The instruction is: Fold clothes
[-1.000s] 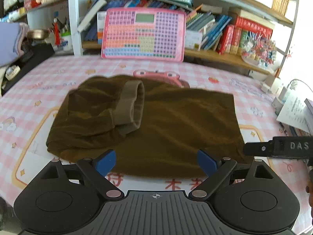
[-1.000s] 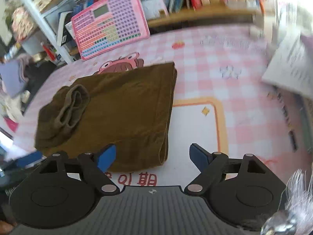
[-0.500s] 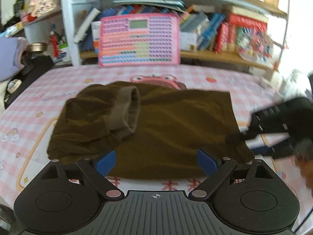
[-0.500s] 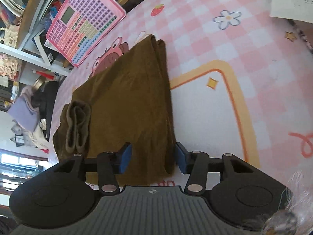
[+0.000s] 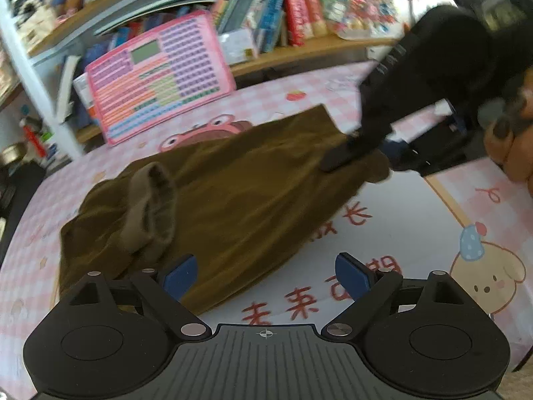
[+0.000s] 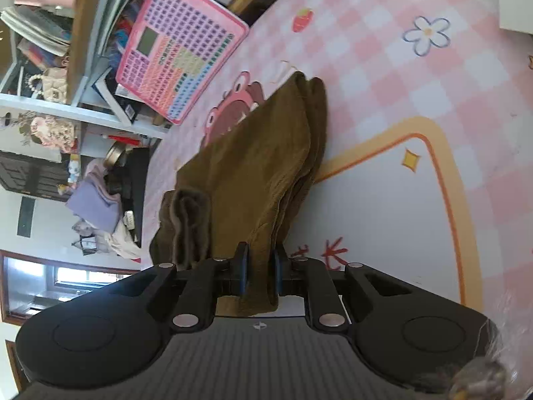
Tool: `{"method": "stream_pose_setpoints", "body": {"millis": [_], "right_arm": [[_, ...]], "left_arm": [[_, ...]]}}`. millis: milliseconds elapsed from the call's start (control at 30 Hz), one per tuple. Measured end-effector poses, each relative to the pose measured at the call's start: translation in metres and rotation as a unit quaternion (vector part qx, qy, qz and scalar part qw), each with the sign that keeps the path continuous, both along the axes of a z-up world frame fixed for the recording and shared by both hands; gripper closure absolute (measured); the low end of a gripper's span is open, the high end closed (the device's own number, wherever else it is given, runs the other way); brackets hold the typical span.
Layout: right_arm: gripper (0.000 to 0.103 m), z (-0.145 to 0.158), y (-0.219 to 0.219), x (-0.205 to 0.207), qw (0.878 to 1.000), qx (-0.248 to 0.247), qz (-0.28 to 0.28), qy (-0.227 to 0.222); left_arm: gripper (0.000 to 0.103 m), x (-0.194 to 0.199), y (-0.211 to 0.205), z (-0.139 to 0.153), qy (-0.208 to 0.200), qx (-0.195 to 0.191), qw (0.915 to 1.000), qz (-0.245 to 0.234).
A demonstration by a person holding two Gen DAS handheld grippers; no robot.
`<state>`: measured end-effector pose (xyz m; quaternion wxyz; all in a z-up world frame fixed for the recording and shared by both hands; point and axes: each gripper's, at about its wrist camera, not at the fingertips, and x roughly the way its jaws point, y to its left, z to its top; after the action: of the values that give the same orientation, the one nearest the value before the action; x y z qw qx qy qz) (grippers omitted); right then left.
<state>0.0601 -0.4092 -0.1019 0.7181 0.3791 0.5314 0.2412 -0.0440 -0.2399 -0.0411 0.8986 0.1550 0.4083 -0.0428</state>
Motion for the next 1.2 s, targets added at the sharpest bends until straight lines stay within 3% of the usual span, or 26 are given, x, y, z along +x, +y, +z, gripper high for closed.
{"method": "stream_pose_setpoints", "body": {"millis": [100,300,367,467,533,667,800,1067,1167,1200], "right_arm": [[0.089,0.001,0.001,0.002,1.0,0.001,0.002,0.003],[0.089,0.005,0.003,0.004,1.0,-0.001,0.011,0.0],[0.089,0.006,0.003,0.005,1.0,-0.006,0.014,-0.002],[0.084,0.007,0.002,0.006,1.0,-0.017,0.012,-0.005],[0.06,0.007,-0.001,0.008,1.0,-0.022,0.003,-0.005],[0.054,0.001,-0.009,0.013,1.0,-0.011,-0.02,0.008],[0.051,-0.008,-0.015,0.016,0.998,0.012,-0.043,0.037],[0.051,-0.027,-0.017,0.02,0.994,0.028,-0.071,0.08],[0.054,-0.033,-0.022,0.02,0.991,0.02,-0.09,0.095],[0.062,-0.034,-0.025,0.02,0.991,0.014,-0.096,0.096]], "left_arm": [[0.012,0.006,-0.014,-0.005,-0.005,0.023,0.9992,-0.033],[0.034,0.026,-0.041,-0.021,-0.024,0.106,0.9916,-0.07],[0.062,0.033,-0.046,-0.025,-0.027,0.12,0.9898,-0.072],[0.088,0.041,-0.048,-0.026,-0.029,0.107,0.9912,-0.072],[0.097,0.042,-0.047,-0.025,-0.03,0.094,0.9925,-0.072],[0.1,0.039,-0.039,-0.014,-0.036,0.061,0.9952,-0.067],[0.1,0.029,-0.021,0.006,-0.039,0.0,0.998,-0.05],[0.1,-0.007,0.0,0.016,-0.028,-0.078,0.995,-0.056],[0.1,-0.013,0.002,0.016,-0.021,-0.087,0.994,-0.063],[0.1,-0.014,0.002,0.016,-0.02,-0.089,0.9937,-0.064]]}}
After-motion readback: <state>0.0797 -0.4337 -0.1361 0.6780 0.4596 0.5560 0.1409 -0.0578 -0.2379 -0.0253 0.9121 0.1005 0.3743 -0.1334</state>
